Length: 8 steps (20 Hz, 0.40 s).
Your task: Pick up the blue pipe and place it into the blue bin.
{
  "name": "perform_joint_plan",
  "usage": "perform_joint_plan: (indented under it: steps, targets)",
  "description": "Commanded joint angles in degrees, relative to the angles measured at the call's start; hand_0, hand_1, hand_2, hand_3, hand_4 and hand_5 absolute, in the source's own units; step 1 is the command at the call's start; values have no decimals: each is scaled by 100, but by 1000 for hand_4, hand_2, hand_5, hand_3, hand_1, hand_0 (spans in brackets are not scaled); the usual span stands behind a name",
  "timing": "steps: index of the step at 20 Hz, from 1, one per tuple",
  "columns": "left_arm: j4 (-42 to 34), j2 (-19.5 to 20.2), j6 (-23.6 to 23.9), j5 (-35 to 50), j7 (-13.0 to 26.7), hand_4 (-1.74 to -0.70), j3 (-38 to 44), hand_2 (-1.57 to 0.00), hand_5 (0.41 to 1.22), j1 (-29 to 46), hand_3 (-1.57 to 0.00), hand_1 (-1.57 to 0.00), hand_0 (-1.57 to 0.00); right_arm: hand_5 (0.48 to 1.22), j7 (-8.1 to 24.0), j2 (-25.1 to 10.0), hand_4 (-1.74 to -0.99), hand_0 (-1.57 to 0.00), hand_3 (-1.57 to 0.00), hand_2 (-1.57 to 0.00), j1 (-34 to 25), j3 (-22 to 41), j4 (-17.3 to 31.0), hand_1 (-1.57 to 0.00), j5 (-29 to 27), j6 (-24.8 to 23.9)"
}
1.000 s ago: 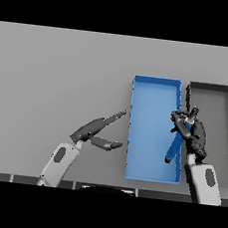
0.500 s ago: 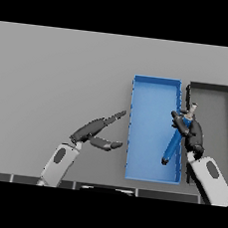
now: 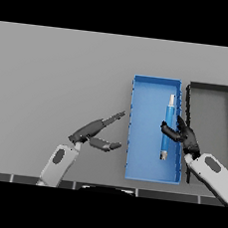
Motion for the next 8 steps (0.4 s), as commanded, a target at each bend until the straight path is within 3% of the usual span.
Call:
perform_joint_plan:
  steps: [1,8]
  targets:
    - [-3,-38,23,-11,76,-931,-6,1,497,-40,1,1,1,736,0,1,-1110,-37,-9,-34,-27,53,41,-35,23,5]
    - [-168,-13,-18,39,155,-930,-27,1,495,-9,1,1,1,714,-94,-69,-1084,-19,-4,-17,-64,191,-16,-17,57,178]
